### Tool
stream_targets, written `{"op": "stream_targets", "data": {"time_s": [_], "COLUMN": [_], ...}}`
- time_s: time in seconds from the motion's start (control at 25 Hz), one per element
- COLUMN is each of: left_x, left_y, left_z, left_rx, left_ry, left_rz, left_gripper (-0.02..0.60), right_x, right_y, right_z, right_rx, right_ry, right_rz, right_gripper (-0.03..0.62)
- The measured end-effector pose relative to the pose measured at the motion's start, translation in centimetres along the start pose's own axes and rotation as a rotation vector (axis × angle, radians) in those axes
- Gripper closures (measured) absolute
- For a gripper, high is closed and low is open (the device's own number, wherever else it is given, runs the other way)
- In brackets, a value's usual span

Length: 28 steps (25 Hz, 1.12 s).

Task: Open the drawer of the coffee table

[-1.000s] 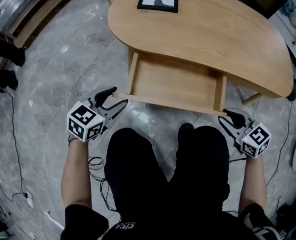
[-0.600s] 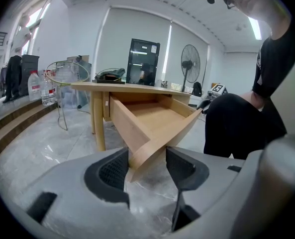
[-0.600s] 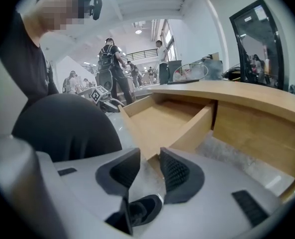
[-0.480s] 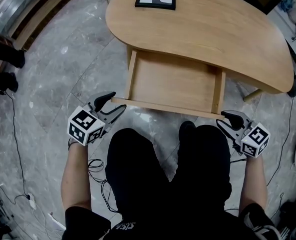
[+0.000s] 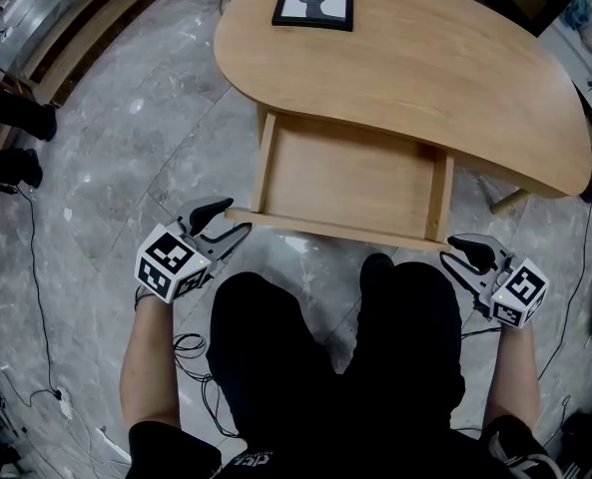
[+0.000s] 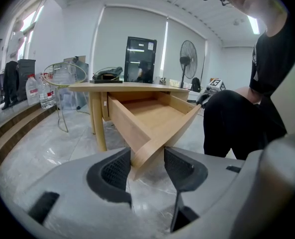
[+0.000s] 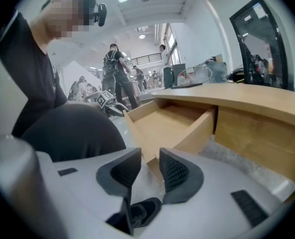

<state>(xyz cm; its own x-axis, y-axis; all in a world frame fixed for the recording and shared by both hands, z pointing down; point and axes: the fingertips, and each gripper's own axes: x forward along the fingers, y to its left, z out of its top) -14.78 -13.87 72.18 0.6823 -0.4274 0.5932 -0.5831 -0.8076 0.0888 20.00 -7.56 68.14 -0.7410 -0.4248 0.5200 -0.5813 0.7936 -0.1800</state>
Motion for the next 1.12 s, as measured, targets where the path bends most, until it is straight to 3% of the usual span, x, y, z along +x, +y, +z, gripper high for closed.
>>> {"op": "stream_targets", "data": {"time_s": [0.12, 0.24, 0.4, 0.48, 0.6, 0.84, 0.96, 1.12], "left_x": [-0.6, -1.3, -2.4, -2.6, -2.3, -6.2, -9.1, -13.5], "left_y": [0.2, 0.1, 0.5, 1.9, 4.3, 3.2, 1.7, -1.1], "left_z": [0.4, 1.1, 2.9, 4.5, 8.2, 19.8, 24.8, 30.7], "left_rx": [0.026, 0.052, 0.017, 0.002, -0.02, -0.214, -0.256, -0.301], "left_ry": [0.022, 0.024, -0.064, -0.117, -0.178, -0.388, -0.38, -0.353], "left_rz": [-0.012, -0.04, -0.088, -0.051, 0.075, 0.234, 0.295, 0.294], "left_gripper": [0.376, 0.36, 0.357, 0.357, 0.38, 0.471, 0.499, 0.546], "right_x": [-1.8, -2.9, -2.4, -1.3, 0.5, -1.7, -4.7, -7.3], "right_y": [-1.2, -3.5, -5.5, -6.0, -6.7, -4.8, -3.6, -0.7], "right_z": [2.7, 6.2, 9.4, 10.4, 11.5, 17.5, 22.3, 28.1], "right_rx": [-0.016, -0.013, -0.036, -0.077, -0.1, 0.054, 0.081, 0.015], "right_ry": [-0.067, -0.174, -0.275, -0.286, -0.255, -0.194, -0.175, -0.09], "right_rz": [0.007, -0.051, -0.133, -0.144, -0.156, -0.147, -0.161, -0.164], "right_gripper": [0.49, 0.496, 0.56, 0.568, 0.579, 0.588, 0.589, 0.589]}}
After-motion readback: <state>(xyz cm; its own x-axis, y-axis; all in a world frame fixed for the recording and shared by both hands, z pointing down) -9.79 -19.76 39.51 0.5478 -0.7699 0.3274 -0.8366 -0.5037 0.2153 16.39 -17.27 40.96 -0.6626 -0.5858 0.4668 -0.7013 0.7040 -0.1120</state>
